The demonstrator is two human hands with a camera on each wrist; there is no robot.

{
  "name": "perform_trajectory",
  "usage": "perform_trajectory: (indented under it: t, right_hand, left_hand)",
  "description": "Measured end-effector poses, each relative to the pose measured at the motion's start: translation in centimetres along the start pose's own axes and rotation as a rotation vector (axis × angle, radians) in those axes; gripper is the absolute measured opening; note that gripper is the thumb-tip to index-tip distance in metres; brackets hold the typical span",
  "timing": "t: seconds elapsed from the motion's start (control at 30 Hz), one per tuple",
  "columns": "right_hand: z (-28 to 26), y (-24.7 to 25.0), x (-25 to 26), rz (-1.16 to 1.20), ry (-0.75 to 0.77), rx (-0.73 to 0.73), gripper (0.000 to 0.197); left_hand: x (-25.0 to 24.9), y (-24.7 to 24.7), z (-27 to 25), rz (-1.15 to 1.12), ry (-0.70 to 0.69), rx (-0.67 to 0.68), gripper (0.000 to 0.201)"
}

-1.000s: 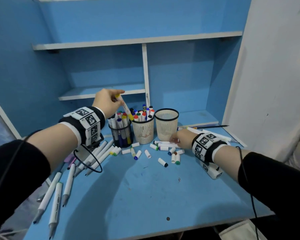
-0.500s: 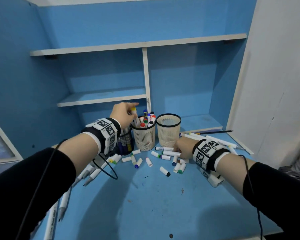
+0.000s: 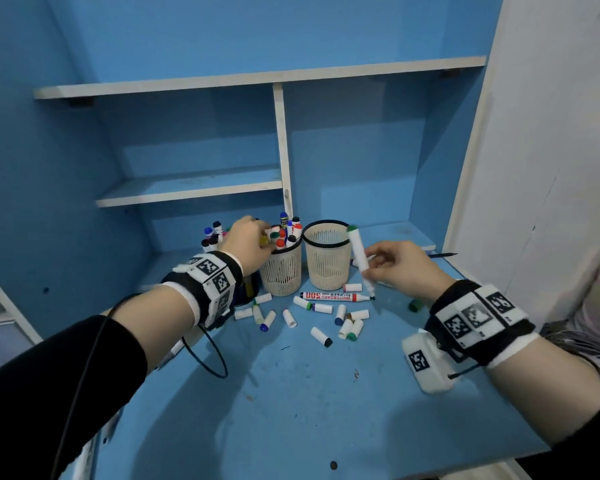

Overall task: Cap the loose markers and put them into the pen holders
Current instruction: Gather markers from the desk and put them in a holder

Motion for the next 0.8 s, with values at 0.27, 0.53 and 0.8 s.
perform_trajectory:
  t: [0.27,0.53,0.8]
  right_hand:
    - [-4.3,5.7,-0.7,0.384,-0.039,-0.269,0.026]
    - [-7.5,9.3,-1.5,0.428,-0.053,-0.372,0.025]
    - [-10.0,9.3,-3.7,0.449,-0.116,-0.442,0.027]
  left_hand:
    - [-4.3,-6.4,-7.1,0.048,-0.264,0.397,0.026]
    - [-7.5,-12.4,-8.7,0.215,-0.296,0.578,0.023]
    - [-14.1,-13.5,-5.7,0.120,-0.280,0.398,0.029]
Point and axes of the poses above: each hand's wrist, its own z-axis towards the middle knuckle, its own y-axis out of the back of the hand, x = y × z, the point moved 10 cm from there along z, towards the middle knuckle, and after that the axes turned 9 degrees about y, right-handed, at the moved point
